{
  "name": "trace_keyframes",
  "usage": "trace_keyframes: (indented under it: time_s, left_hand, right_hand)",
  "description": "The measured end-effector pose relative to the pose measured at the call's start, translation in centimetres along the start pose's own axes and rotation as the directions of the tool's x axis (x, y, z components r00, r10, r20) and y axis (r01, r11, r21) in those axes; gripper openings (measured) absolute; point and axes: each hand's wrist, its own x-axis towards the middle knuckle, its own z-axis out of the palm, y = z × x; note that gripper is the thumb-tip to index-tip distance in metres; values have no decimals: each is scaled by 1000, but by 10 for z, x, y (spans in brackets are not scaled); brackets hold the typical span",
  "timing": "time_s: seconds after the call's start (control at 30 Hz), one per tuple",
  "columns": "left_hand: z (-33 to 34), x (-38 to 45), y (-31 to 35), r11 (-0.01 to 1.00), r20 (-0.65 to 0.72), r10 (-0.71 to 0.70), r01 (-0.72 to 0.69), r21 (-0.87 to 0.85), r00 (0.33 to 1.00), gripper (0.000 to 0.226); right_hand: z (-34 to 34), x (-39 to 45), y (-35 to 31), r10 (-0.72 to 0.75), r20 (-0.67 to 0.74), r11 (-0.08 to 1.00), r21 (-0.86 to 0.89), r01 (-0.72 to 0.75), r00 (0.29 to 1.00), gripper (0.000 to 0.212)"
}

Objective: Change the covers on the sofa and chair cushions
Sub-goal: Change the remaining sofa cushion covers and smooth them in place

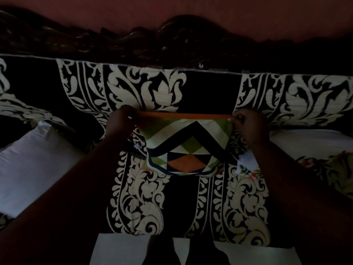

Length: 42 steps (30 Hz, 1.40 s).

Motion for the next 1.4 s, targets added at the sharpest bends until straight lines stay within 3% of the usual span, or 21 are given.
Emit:
trace_keyframes:
  time_s: [0.07,0.2,0.27,0.4,0.5,0.63,0.77,0.87,1.13,1.4]
  left_hand:
    - [-4,4,0,999,13,7,-6,-39,1000,28]
    - [-3,-1,6,999,36,-32,32,14,999,31]
    - [-2,-9,14,999,13,-42,42,-32,999,31]
    - [-3,-37,28,994,-59,17,-23,-108,998,53]
    - [-8,-74,35,972,30,-37,43,-229,999,68]
    - [-15,-137,46,852,188,-80,165,-496,979,80]
    - [-23,-201,58,786,265,-94,235,-573,960,99]
    - [-30,-237,66,800,264,-45,193,-568,964,81]
    - [-73,-316,71,819,236,158,6,-573,959,73]
    - [-106,-409,67,765,242,427,-205,-610,871,72]
  right_hand:
    - [-4,-1,3,-14,-35,1000,9,15,999,21]
    - [1,-4,0,-13,30,996,-93,16,999,16]
    - [3,-10,-10,25,-20,995,-92,-27,999,17]
    - [6,-39,-37,74,-162,995,82,-62,984,20]
    - [3,-70,-55,141,-63,949,293,-117,988,27]
    - [-7,-113,-77,318,194,796,478,-372,928,55]
    - [-33,-158,-102,333,290,780,451,-435,897,66]
    - [-50,-189,-117,331,337,767,448,-459,881,66]
    - [-87,-278,-150,369,191,635,663,-397,909,66]
    - [-117,-409,-165,449,-5,628,713,-312,893,61]
